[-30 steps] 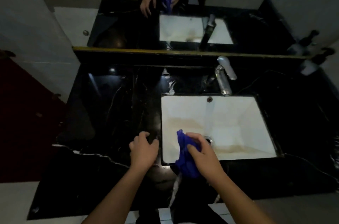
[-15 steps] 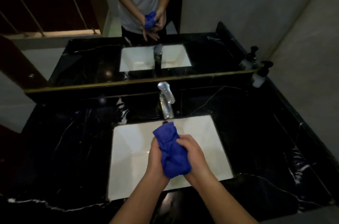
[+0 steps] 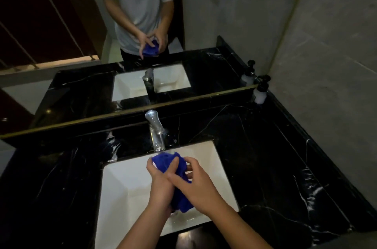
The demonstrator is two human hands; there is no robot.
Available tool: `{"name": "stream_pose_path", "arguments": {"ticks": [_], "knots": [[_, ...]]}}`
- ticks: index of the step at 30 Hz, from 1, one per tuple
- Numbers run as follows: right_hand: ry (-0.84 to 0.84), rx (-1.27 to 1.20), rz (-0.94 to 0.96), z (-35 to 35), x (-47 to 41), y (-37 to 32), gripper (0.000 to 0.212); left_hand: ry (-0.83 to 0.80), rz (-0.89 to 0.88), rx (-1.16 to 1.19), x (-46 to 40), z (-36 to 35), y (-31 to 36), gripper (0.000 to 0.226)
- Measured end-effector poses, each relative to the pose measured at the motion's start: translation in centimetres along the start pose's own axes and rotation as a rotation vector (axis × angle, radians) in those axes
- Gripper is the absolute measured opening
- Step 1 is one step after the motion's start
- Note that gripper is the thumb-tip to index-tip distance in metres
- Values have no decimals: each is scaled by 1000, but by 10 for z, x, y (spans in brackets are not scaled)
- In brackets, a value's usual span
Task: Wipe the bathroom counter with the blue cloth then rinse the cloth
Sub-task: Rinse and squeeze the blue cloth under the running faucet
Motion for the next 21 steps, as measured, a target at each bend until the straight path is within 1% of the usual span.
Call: {"name": "stream_pose_path", "arguments": {"ticks": [2,5,7,9,12,15,18,19,21], "knots": [[4,-14,-27,-2,-5,0,63,1,15,-35,-2,6,3,67],[18,27,-67,-3,-16,1,76,-7,-6,-121,-5,17,13,79],[-19,8,-84,-6,-20,2,78,-18,-30,-159,-7,25,19,83],[-63,-31,-92,-11,-21,1,80,-8,-54,-192,-8,29,25,81],[-91,-58,-77,-23,-21,-2,89,11,-52,-196,-9,34,30,75],[-86,-4,-46,-31,-18,-10,94,-6,-53,-141,-9,40,33,71],[-122,99,52,-36,-14,-14,104,-5,-67,-87,-9,42,36,65],[-121,126,69,-38,-14,-13,103,2,-62,-62,-9,42,36,63],[-76,165,81,-40,-16,-11,94,-9,-42,-22,-9,42,37,62]]}}
Point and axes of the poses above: each hand's wrist, its own x-axis away from the middle knuckle, its own z-axis out of the back of the hand, y = z × x, the point moved 1 cm from there along -x, towards the middle knuckle, and after that the axes turned 7 degrees about x, right-handed, at the moved point
